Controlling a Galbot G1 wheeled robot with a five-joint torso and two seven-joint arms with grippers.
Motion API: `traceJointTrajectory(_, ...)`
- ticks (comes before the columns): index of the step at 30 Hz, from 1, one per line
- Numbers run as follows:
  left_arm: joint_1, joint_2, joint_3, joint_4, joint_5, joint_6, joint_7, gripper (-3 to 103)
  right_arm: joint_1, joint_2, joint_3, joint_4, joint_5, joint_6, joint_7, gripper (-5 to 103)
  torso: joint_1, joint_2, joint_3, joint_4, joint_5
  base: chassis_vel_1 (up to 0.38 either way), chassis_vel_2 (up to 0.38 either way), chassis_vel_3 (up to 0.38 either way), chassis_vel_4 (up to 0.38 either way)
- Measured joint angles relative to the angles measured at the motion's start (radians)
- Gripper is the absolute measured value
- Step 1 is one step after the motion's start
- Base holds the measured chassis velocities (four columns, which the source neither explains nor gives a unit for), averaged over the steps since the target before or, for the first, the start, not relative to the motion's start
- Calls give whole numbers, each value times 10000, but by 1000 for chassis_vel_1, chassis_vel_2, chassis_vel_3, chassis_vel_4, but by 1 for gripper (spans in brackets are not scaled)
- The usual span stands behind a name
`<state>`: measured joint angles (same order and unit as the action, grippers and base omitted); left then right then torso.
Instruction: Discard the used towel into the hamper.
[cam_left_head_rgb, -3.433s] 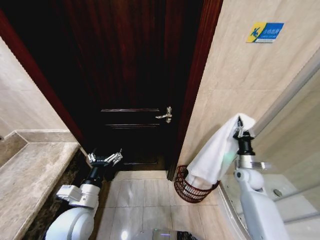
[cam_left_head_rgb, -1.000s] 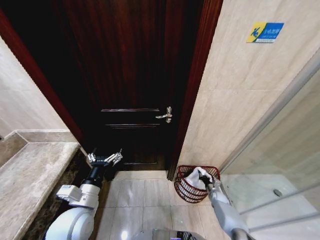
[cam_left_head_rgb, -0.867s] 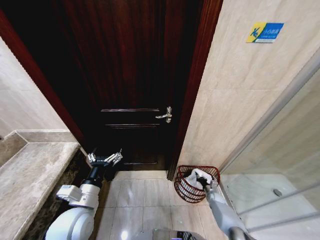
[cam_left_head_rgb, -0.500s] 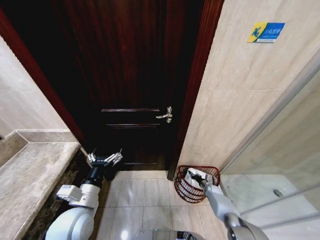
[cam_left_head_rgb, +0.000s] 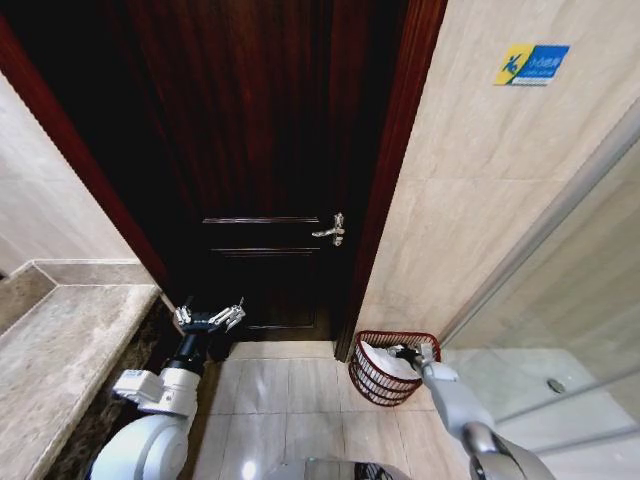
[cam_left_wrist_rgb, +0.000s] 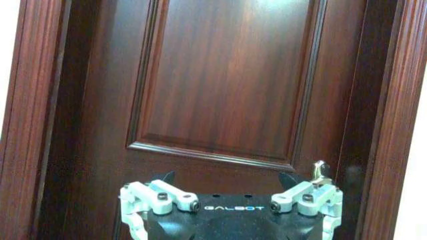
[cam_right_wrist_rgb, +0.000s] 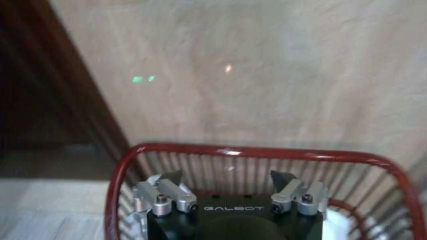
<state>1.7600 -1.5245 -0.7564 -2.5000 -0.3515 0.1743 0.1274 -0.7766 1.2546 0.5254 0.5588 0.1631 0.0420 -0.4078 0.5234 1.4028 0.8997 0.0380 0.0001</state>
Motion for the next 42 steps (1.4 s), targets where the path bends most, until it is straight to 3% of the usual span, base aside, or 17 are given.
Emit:
traceJointTrajectory(2, 0, 0, -1, 0, 0, 0, 0, 100, -880, -221, 63, 1224, 699, -100, 278, 99, 0, 0, 0, 0, 2, 0, 0, 0, 0)
traceJointTrajectory(4, -1, -1, -1, 0, 0, 0, 0, 100, -1584, -366, 101, 2264, 1238, -259, 605, 99, 0, 0, 0, -5, 1, 0, 0, 0, 0)
traceJointTrajectory(6, 0, 0, 0, 0, 0, 0, 1, 100, -3017, -514, 330, 4602, 2088, -447, 1383, 100, -2, 1, -1, -5, -1, 0, 0, 0, 0)
traceJointTrajectory(12, 0, 0, 0, 0, 0, 0, 0, 100, -5007, -468, 832, 7613, 2701, -564, 2068, 100, -2, 1, -1, 1, -4, 0, 0, 0, 0)
traceJointTrajectory(16, 0, 1, 0, 0, 0, 0, 0, 100, -6587, -18, 1657, 9761, 2596, -366, 2393, 100, -2, 1, -1, -2, -2, 0, 0, 0, 0)
traceJointTrajectory(19, 0, -1, -1, 0, 0, -1, 1, 100, -7622, 628, 2530, 11504, 1749, 158, 2693, 100, -2, 1, -2, -1, -1, 0, 0, 0, 0)
traceJointTrajectory(23, 0, 0, 0, 0, 0, 0, 1, 100, -8518, 1127, 3001, 13222, 1312, 699, 2994, 100, -2, 1, -1, -2, -2, 0, 0, 0, 0)
traceJointTrajectory(32, 0, 0, 0, 0, 0, -1, 0, 100, -10085, 1986, 3609, 17167, 1975, 1065, 3156, 100, -2, 1, -1, -1, -3, 0, 0, 0, 0)
traceJointTrajectory(42, 0, 0, 0, 0, 0, 0, 0, 100, -10368, 2623, 3456, 19031, 1847, 1118, 2933, 100, 0, 0, 0, -3, -3, 0, 0, 0, 0)
